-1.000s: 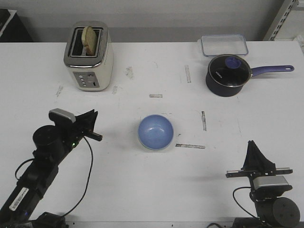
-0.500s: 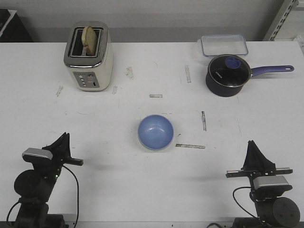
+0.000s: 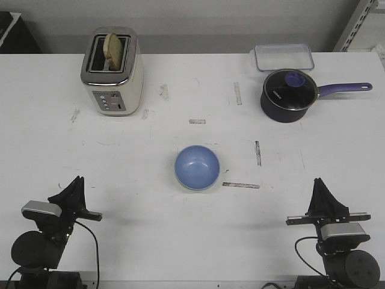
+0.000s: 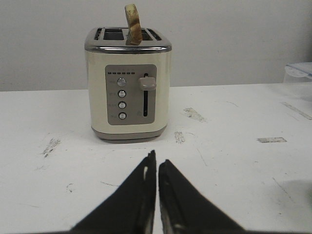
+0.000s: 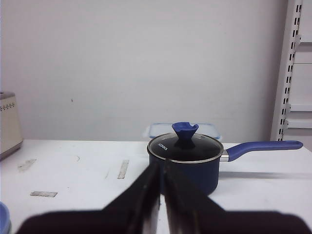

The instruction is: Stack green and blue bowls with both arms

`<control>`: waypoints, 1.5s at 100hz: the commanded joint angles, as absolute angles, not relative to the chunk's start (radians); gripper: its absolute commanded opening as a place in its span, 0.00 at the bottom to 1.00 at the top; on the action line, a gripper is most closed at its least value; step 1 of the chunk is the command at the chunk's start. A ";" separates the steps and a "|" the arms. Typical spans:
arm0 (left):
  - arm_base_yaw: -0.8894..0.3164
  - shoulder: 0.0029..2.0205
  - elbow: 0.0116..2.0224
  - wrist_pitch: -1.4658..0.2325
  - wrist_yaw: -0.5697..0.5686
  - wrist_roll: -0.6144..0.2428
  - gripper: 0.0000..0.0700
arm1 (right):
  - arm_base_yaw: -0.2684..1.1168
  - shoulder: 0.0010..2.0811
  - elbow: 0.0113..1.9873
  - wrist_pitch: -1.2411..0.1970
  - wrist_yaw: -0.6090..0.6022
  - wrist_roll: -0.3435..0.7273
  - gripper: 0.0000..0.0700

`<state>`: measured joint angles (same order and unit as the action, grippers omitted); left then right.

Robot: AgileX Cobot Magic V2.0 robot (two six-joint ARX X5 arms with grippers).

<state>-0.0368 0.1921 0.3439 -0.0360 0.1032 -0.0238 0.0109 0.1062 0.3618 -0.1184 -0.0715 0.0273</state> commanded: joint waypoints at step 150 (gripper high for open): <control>-0.035 0.003 0.012 0.106 -0.061 -0.012 0.00 | 0.009 0.104 0.366 -0.106 -0.071 0.036 0.01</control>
